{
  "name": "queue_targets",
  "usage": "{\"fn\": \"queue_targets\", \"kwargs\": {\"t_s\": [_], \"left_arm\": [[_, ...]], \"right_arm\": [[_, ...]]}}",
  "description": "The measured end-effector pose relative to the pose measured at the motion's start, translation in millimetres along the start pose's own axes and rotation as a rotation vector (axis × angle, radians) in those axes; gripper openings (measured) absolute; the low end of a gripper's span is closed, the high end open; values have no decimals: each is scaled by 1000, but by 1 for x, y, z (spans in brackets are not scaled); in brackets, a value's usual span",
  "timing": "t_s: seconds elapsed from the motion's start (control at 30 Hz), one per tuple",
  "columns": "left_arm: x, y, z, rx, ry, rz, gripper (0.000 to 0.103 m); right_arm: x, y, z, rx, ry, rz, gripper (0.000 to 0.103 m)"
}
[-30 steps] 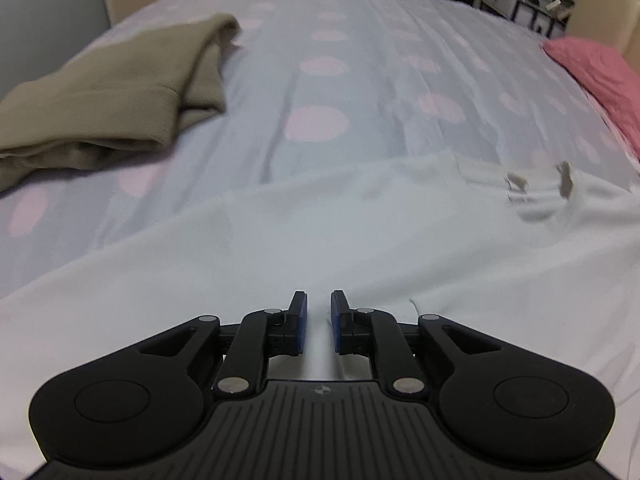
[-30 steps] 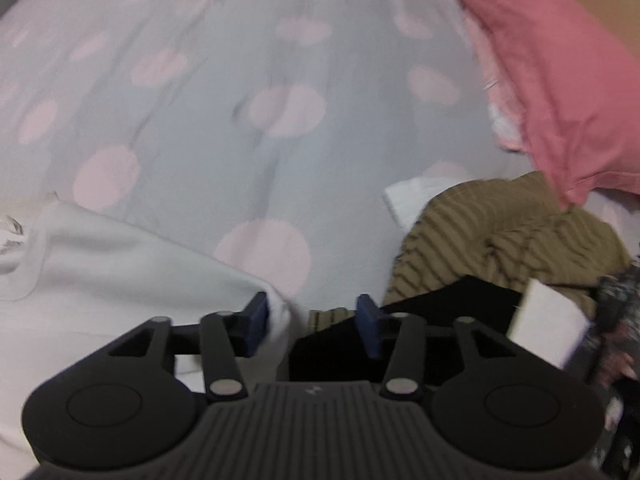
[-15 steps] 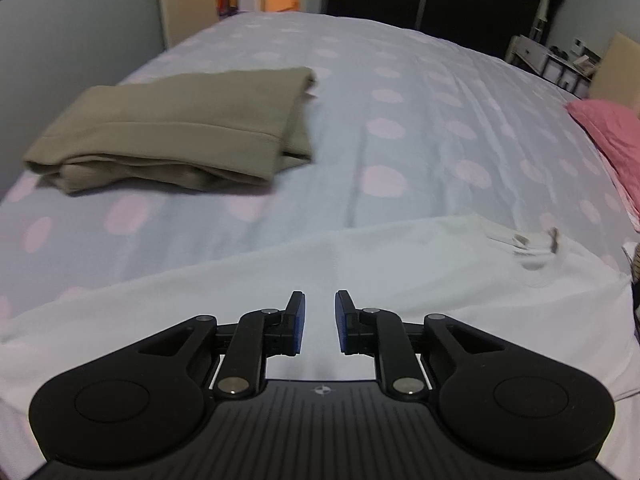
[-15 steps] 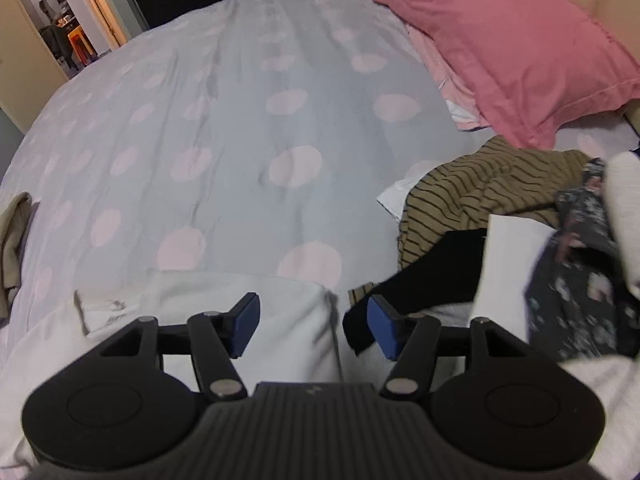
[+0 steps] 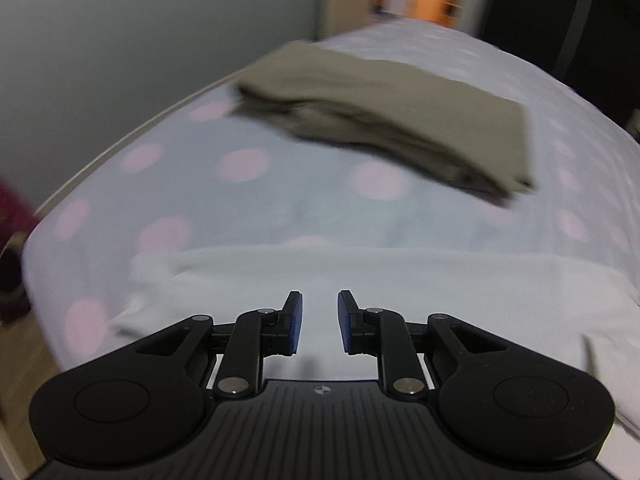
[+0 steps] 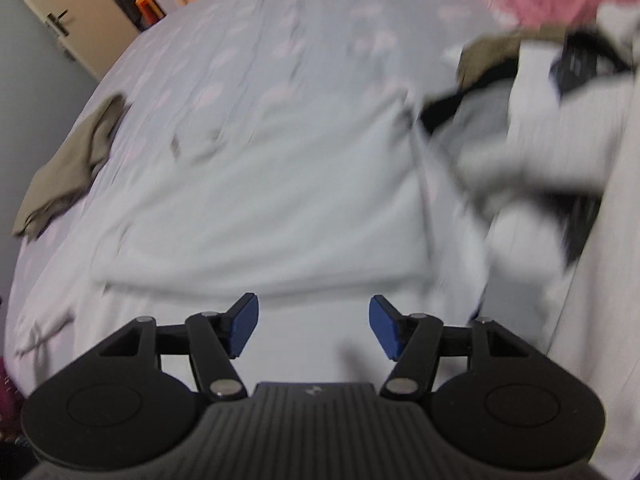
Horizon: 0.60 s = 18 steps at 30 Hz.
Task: Fold clothes
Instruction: 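Grasp the other ribbed sleeve cuff with the left tool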
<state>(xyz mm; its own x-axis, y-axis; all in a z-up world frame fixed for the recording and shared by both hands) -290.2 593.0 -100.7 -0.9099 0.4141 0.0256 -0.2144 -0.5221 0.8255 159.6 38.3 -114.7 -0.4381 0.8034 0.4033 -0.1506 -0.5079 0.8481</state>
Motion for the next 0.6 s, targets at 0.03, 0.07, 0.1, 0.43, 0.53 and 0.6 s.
{"fn": "queue_targets", "kwargs": {"t_s": [0.03, 0.07, 0.1, 0.43, 0.53, 0.6], "left_arm": [[14, -5, -3, 11, 34, 20, 17], [26, -10, -6, 21, 69, 36, 17], [40, -14, -9, 28, 110, 50, 17], [127, -48, -34, 91, 371, 142, 17], [137, -58, -41, 98, 455, 125, 17], [143, -64, -45, 98, 511, 112, 17]], "right_arm": [[0, -1, -12, 12, -11, 21, 66], [0, -1, -22, 13, -28, 50, 67], [0, -1, -31, 14, -40, 74, 69], [8, -29, -54, 32, 27, 50, 70], [9, -37, -52, 40, 24, 60, 70], [12, -41, -52, 45, 43, 57, 70]]}}
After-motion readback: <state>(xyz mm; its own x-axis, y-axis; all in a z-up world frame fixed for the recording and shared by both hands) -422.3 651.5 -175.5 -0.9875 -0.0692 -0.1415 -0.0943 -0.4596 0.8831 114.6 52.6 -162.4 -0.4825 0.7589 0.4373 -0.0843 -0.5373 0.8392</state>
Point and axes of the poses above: each gripper's, at about its wrist camera, not at the fingertips, and y roughly against the way its jaws point, x to its left, z to its top, the point moved 3 cm from there along -y, roughly the way its jaws point, and after that the axes turned 8 degrees about -y, right-handed, at the moved point
